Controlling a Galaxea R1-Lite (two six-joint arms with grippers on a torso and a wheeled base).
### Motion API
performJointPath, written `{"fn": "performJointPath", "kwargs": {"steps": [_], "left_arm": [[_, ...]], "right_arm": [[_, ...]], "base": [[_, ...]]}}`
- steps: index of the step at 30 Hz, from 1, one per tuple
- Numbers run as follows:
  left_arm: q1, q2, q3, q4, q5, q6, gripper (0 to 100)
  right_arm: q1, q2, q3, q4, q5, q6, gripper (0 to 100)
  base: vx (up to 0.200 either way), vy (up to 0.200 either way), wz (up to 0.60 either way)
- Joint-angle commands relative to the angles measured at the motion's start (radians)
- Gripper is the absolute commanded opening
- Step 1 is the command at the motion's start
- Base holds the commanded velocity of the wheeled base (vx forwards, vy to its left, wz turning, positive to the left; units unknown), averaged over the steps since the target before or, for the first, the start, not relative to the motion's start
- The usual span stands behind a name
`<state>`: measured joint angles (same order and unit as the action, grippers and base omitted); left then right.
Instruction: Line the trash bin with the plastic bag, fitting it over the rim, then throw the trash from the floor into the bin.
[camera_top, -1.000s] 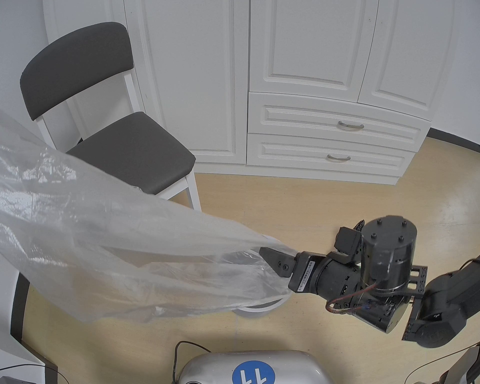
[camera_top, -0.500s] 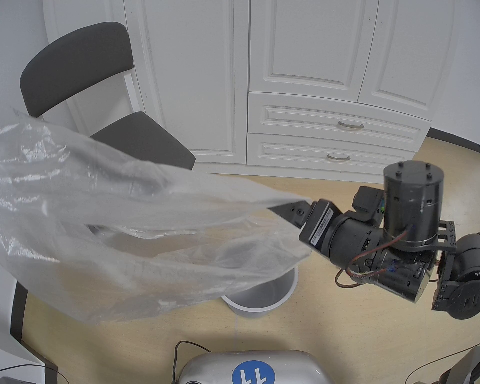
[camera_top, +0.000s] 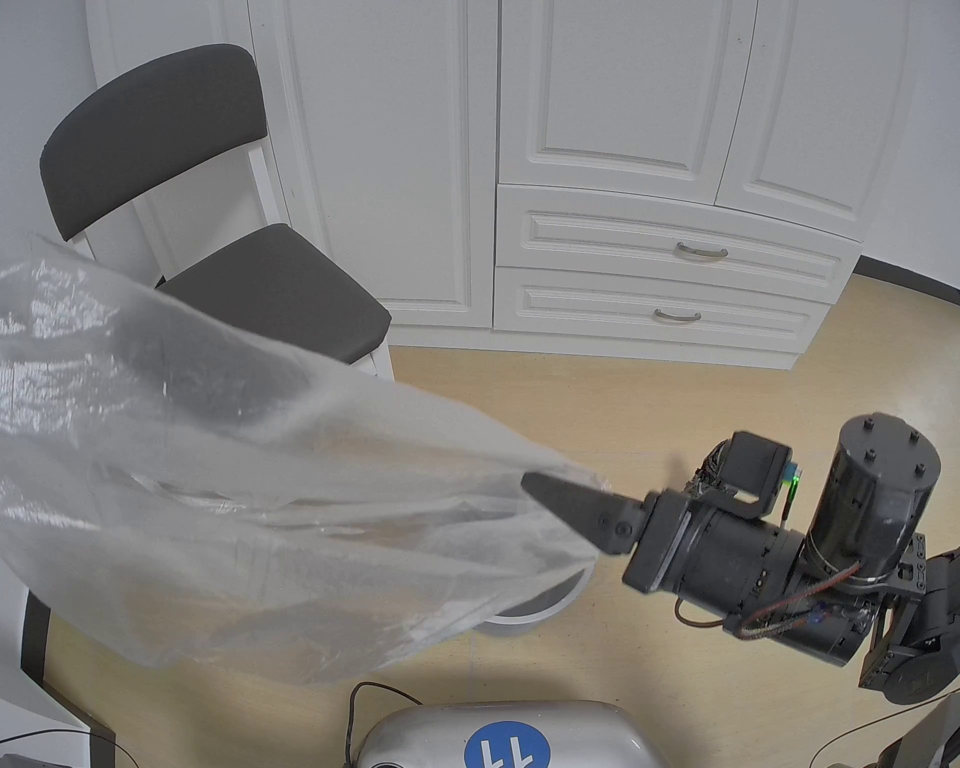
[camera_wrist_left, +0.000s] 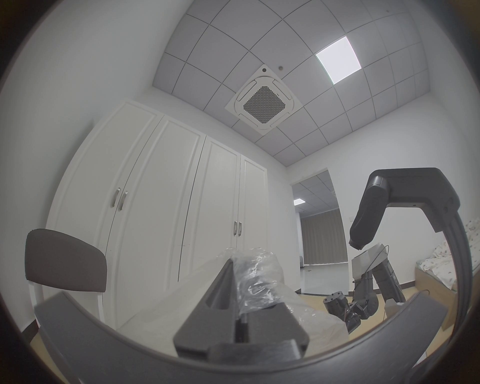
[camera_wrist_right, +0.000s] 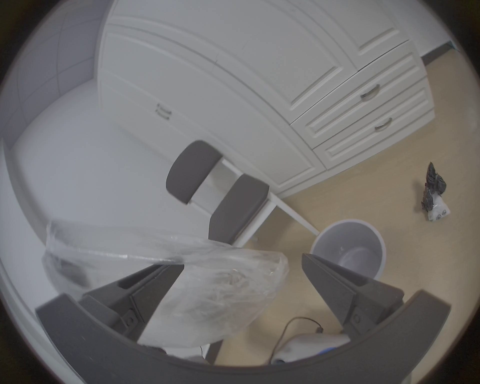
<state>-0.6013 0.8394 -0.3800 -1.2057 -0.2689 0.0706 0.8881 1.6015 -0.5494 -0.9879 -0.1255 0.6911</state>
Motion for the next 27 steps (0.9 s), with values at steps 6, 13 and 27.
{"fn": "performJointPath", "kwargs": {"steps": [6,13,27], "left_arm": [[-0.005,-0.002,0.016,0.0,-0.004,0.001,0],[-0.005,-0.002,0.015,0.0,-0.004,0.001,0],[-0.005,0.02,0.018,0.0,-0.004,0.006,0]], "right_arm": [[0.014,-0.034,0.123,-0.006,0.103,-0.09,100],[0.06,-0.034,0.151,-0.005,0.106,-0.097,100],[0.137,0.114,0.192,-0.008,0.124,-0.085,100]], "base": [[0.0,0.0,0.0],[0.0,0.0,0.0],[0.0,0.0,0.0]]}}
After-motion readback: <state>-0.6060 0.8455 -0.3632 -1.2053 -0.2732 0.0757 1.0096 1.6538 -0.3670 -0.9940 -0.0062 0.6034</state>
